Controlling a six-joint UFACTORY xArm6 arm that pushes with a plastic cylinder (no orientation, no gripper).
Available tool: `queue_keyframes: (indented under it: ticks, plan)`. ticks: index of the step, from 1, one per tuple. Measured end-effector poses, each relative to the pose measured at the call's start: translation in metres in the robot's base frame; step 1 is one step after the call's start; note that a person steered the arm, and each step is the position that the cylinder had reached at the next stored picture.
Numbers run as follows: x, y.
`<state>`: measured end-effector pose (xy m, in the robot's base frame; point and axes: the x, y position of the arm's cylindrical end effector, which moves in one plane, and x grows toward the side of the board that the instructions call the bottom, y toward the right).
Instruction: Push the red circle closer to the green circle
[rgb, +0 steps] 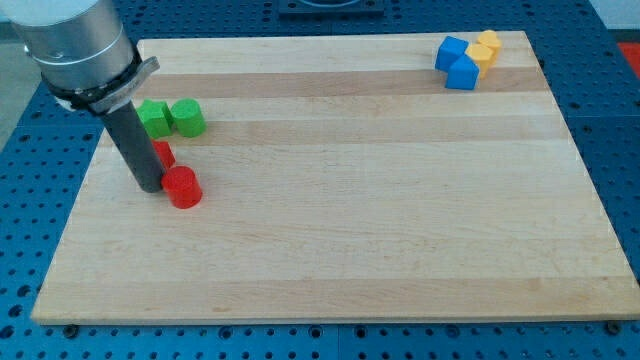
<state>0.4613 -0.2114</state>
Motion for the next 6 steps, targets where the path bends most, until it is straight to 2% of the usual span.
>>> queue_keyframes:
  ticks: [2, 3, 4, 5, 6]
  plan:
    - [-0.012, 0.0]
    - [0.002, -0.003]
    - [0.047, -0.01]
    - [0.064, 0.02]
    - [0.06, 0.051]
